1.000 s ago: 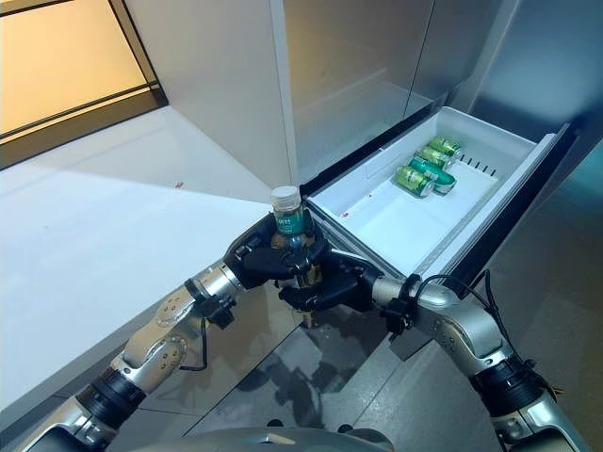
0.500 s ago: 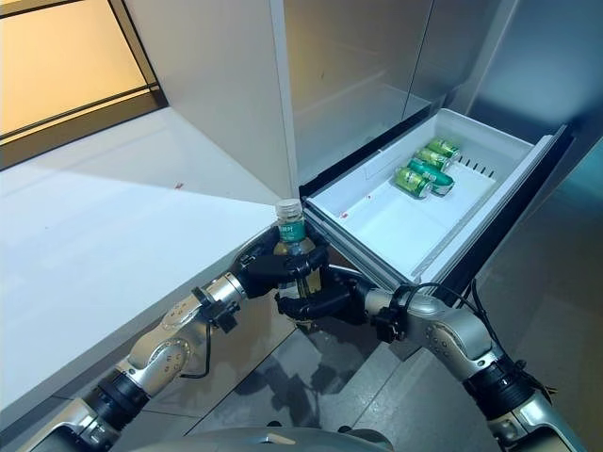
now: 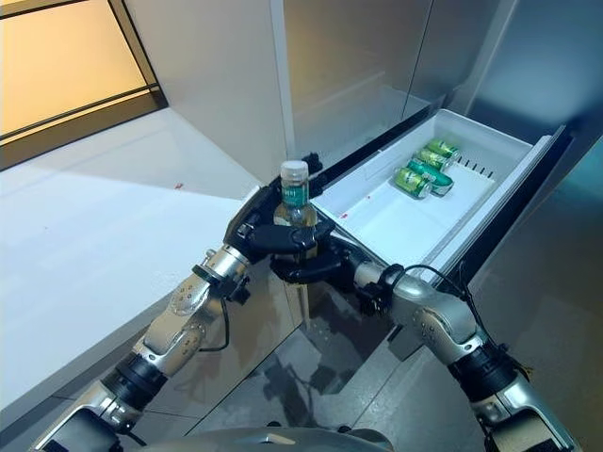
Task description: Put drinks into fridge and close the fridge
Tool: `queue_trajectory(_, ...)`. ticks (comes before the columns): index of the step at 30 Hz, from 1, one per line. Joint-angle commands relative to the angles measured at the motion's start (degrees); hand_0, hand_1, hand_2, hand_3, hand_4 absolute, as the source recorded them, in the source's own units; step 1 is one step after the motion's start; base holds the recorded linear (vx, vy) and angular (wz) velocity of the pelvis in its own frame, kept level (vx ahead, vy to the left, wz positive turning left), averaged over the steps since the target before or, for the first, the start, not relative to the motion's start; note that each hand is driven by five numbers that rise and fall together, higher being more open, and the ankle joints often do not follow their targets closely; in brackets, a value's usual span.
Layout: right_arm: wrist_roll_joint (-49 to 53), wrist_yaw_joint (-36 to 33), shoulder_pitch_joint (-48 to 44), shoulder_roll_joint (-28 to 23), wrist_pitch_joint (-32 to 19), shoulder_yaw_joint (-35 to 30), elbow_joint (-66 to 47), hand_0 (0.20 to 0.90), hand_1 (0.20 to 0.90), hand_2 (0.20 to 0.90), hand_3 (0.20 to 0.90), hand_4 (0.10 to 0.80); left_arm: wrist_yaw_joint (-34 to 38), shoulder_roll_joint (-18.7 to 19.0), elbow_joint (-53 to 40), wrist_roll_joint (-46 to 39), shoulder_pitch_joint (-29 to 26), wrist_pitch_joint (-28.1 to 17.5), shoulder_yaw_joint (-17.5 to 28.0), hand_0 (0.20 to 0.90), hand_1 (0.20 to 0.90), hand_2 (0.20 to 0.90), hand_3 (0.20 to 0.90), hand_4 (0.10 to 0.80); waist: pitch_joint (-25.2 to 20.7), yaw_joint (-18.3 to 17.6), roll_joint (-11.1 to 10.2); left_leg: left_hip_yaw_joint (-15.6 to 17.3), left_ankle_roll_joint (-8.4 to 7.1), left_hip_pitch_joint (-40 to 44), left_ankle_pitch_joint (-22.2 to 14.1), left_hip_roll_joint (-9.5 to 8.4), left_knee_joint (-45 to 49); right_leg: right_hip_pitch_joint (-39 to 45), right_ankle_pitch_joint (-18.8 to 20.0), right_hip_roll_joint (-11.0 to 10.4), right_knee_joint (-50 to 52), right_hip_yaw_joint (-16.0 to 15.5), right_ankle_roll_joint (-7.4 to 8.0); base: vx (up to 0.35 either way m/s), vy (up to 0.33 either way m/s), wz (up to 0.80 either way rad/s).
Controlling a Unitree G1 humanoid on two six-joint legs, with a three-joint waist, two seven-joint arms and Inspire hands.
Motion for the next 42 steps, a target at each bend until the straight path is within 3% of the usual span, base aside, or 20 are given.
queue_trajectory(1, 2.1, -9.1, -13.8, 2.5, -11.4, -11.9, 1.6, 0.3, 0.3, 0.3, 0.2, 0.1, -0.4, -3.7, -7.5, 5.6, -8.4, -11.2, -2.4, 0.9, 0.9, 0.9, 0.9, 0.8, -4.2, 0.2, -0.5, -1.0, 1.77, -0.1, -7.0, -2.05, 1.7, -5.1, -0.6, 2.2, 4.8, 0.0, 2.4, 0.0, 0.0, 0.0)
queue_trajectory(6, -5.1, -12.6, -16.5, -1.8, -15.0, -18.0, 1.5, 0.3, 0.3, 0.3, 0.2, 0.1, 1.7, -3.1, -8.5, 3.3, -5.9, -9.4, 1.3, 0.9, 0.9, 0.9, 0.9, 0.8, -4.5, 0.4, -0.8, -1.4, 1.62, -0.4, -7.2, -1.99, 1.8, -5.3, -0.7, 2.4, 4.9, 0.3, 2.25, 0.0, 0.0, 0.0)
queue_trajectory(10, -20.3, -13.6, -16.1, -8.1, -18.6, -22.4, 0.9, 0.3, 0.3, 0.3, 0.2, 0.1, -0.9, -2.9, -9.2, -0.9, -2.7, -6.5, 3.1, 0.9, 0.9, 0.9, 0.9, 0.8, -4.6, 0.3, -0.8, -1.6, 1.67, -0.8, -7.2, -2.03, 1.8, -5.7, -0.8, 2.5, 5.2, 0.6, 2.11, 0.0, 0.0, 0.01)
queue_trajectory(16, -24.3, -14.1, -14.4, -15.7, -20.5, -27.7, 3.1, 0.3, 0.3, 0.3, 0.2, 0.1, -10.0, -2.4, -8.9, -10.4, 2.1, -2.5, 4.1, 0.9, 0.9, 0.9, 0.9, 0.8, -4.3, 0.2, -1.0, -1.8, 1.73, -1.0, -7.2, -2.14, 1.9, -5.8, -0.7, 2.7, 5.1, 0.8, 1.97, 0.0, 0.0, 0.0)
queue_trajectory(21, -23.8, -14.8, -15.5, -20.1, -21.1, -28.1, 6.5, 0.3, 0.3, 0.3, 0.2, 0.1, -24.0, -2.7, -8.5, -22.6, 5.8, 8.5, 2.4, 0.9, 0.9, 0.9, 0.9, 0.8, -4.3, 0.5, -0.8, -1.6, 1.49, -1.1, -7.2, -1.99, 2.2, -5.8, -0.7, 2.5, 5.1, 0.2, 2.04, 0.006, 0.003, 0.0)
queue_trajectory(26, -20.7, -14.9, -19.1, -23.0, -20.9, -25.6, 12.2, 0.3, 0.3, 0.3, 0.2, 0.1, -30.1, -3.1, -7.5, -27.3, 8.9, 18.7, -0.8, 0.9, 0.9, 0.9, 0.9, 0.8, -4.4, 1.1, -0.6, -1.6, 1.33, -0.7, -7.6, -1.98, 2.1, -5.2, -1.2, 2.2, 4.9, -0.4, 2.18, 0.029, 0.012, 0.04)
queue_trajectory(28, -18.7, -14.3, -22.4, -25.3, -21.2, -23.7, 17.5, 0.3, 0.3, 0.3, 0.2, 0.1, -30.9, -2.3, -5.9, -27.3, 11.2, 22.6, -3.2, 0.9, 0.9, 0.9, 0.9, 0.8, -4.4, 1.8, -0.5, -1.8, 1.18, -0.8, -7.6, -1.97, 2.3, -5.0, -1.2, 2.0, 4.7, -1.0, 2.21, 0.044, 0.001, 0.05)
queue_trajectory(35, -15.9, -12.1, -29.6, -28.6, -23.1, -18.3, 30.2, 0.3, 0.3, 0.3, 0.2, 0.1, -30.5, 0.4, 1.3, -24.0, 17.3, 27.2, -7.1, 0.9, 0.9, 0.9, 0.9, 0.8, -4.2, 4.2, -0.4, -2.6, 0.99, -1.5, -7.3, -2.11, 2.4, -4.9, -1.4, 1.5, 4.4, -3.1, 2.16, 0.03, -0.009, 0.09)
queue_trajectory(42, -19.2, -8.4, -32.9, -28.8, -20.5, -13.4, 43.0, 0.3, 0.3, 0.3, 0.2, 0.1, -27.8, 0.9, 15.0, -14.0, 21.1, 24.0, -7.7, 0.9, 0.9, 0.9, 0.9, 0.8, -3.3, 6.5, -0.4, -3.2, 0.89, -2.5, -6.9, -2.31, 2.8, -4.8, -1.5, 0.9, 4.0, -4.9, 2.03, 0.025, -0.028, 0.12)
